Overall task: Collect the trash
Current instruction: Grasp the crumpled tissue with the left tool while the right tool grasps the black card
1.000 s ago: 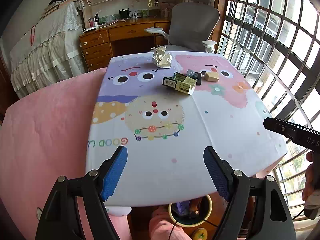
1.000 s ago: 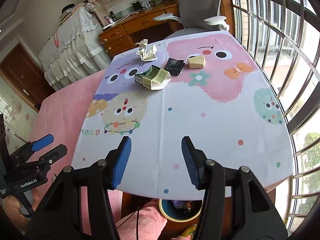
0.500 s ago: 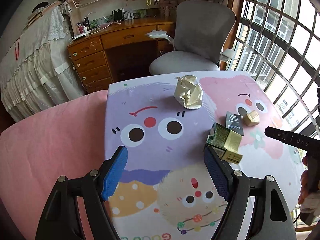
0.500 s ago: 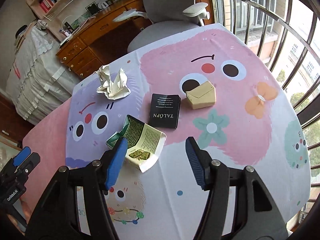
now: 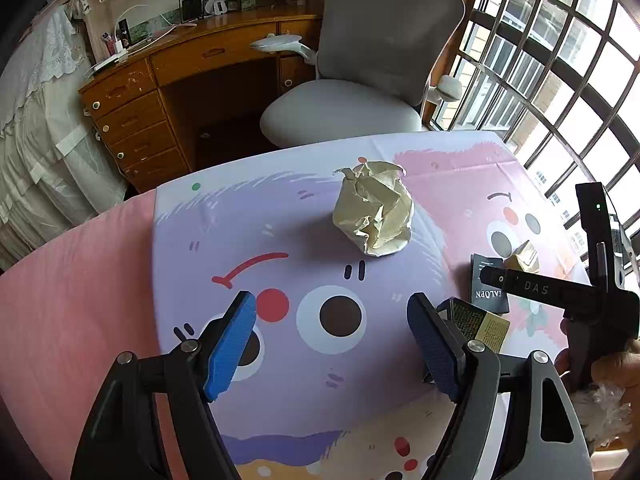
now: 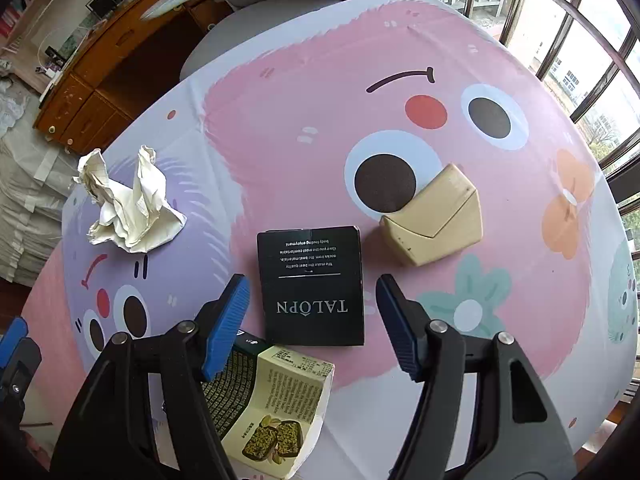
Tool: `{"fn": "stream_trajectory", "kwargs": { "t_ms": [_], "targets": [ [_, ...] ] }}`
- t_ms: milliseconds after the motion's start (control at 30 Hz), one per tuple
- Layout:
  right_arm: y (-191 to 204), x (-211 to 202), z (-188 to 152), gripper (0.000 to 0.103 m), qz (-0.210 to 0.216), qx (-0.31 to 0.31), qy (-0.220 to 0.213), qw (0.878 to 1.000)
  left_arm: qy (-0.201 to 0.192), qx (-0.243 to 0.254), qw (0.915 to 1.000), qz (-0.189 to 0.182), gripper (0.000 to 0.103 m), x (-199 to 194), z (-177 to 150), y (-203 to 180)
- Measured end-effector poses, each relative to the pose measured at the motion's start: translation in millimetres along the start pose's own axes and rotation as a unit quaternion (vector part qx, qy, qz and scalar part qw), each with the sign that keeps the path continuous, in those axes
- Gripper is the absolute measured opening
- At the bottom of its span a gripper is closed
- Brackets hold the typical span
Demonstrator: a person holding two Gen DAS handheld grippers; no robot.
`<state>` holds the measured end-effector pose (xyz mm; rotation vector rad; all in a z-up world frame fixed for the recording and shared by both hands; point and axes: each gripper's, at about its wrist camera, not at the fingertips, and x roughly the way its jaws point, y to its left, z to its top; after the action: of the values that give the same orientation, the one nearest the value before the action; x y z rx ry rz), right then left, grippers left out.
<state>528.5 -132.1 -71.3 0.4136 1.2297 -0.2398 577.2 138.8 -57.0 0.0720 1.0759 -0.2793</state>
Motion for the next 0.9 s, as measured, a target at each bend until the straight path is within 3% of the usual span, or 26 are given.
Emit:
{"fn": "stream_trajectory", "kwargs": {
  "t_ms": [333, 433, 700, 900],
  "targets": [
    [17, 32, -3, 0.064, -0.05, -0.03, 0.017, 0.998, 0.017, 0.0, 0.9994, -0.029, 0.08, 37, 14, -15],
    [21, 35, -5, 0.056, -0.06, -0.046, 0.014, 0.997, 0.021, 0.002, 0.9993, -0.031, 0.08, 45, 18, -20],
    [10, 28, -11, 0.054, -0.029, -0.043, -0.007, 0.999, 0.032, 0.032, 0.9986, -0.026, 0.08, 72, 41, -36],
    [2, 0, -3, 0.054, 0.013, -0.036, -0.038, 0.999, 0.052, 0.078, 0.9956, -0.007, 0.08, 107, 63, -59]
  ]
}}
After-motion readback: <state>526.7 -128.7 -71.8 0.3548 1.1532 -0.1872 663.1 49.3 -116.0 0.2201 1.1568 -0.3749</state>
